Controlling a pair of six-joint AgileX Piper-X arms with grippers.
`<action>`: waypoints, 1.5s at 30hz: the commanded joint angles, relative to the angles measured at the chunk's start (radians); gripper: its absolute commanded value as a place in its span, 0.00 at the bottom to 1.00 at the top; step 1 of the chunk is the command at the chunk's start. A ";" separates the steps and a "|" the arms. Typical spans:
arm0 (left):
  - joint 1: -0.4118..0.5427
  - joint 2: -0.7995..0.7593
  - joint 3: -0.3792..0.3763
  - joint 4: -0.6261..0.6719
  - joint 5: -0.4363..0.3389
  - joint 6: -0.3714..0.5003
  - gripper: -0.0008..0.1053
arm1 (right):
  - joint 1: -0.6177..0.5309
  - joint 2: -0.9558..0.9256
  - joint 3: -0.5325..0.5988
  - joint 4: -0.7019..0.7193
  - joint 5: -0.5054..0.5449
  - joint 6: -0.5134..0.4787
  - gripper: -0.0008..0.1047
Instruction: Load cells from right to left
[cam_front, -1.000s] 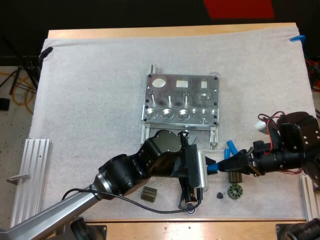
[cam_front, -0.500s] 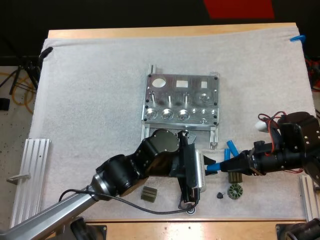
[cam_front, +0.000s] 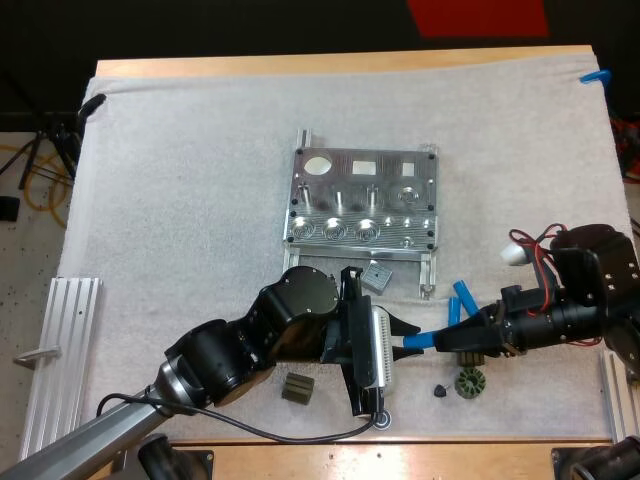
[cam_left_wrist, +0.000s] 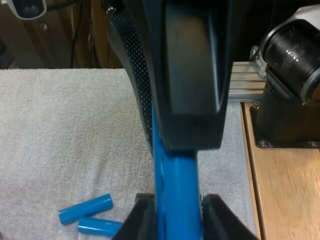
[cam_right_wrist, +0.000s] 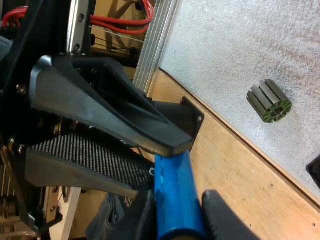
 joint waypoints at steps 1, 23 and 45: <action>-0.007 -0.020 -0.011 -0.012 0.054 -0.004 0.09 | -0.006 0.000 -0.005 -0.002 0.058 -0.017 0.04; -0.007 -0.106 -0.011 0.001 0.020 -0.027 0.54 | -0.006 0.000 -0.005 -0.002 0.162 -0.112 0.04; -0.007 -0.231 -0.011 0.228 -0.547 -0.440 0.54 | -0.006 0.049 -0.158 0.139 0.493 -0.332 0.04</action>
